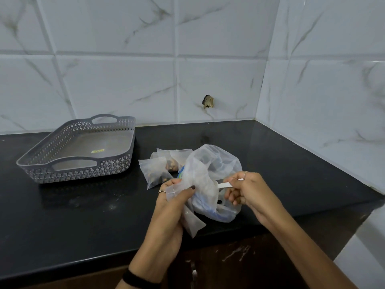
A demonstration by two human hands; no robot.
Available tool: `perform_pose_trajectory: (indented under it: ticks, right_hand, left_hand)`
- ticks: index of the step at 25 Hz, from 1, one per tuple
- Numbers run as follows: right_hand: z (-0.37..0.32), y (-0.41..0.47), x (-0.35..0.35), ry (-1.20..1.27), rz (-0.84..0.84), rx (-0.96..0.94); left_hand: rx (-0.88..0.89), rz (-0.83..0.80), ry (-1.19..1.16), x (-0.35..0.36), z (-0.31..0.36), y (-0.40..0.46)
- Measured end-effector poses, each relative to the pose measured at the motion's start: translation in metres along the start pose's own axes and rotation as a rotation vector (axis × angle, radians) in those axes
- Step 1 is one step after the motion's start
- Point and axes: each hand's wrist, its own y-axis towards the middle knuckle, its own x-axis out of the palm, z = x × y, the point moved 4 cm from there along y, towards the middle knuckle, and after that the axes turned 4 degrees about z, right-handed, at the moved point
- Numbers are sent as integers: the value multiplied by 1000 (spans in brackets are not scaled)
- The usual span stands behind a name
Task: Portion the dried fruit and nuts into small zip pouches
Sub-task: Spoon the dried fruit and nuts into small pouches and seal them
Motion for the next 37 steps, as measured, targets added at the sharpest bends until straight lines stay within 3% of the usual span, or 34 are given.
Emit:
perform_pose_trajectory:
  ticks: [4,8,13,17,26,32,37]
  right_hand:
    - [1,0,2,-46,45,-39]
    - [0,-5,0,31,-7,-1]
    - [10,-6,11,258,-16,129]
    - [12,-4,4,438,-22,203]
    - [-1,10,5,424,-59,125]
    - [-11,32,-16,438,59,99]
    - [-22,53,-25,248,164,108]
  left_hand:
    - [19,44,-80,16,4,4]
    - [-131,98,-324,13,9,8]
    - [-302,-41,-469,32,5,-3]
    - [-209,94,-434,17,12,6]
    - [-66,354,-465,3,-5,7]
    - [-154,324,-429,45,-27,6]
    - [-215,278,-233,64,-38,-2]
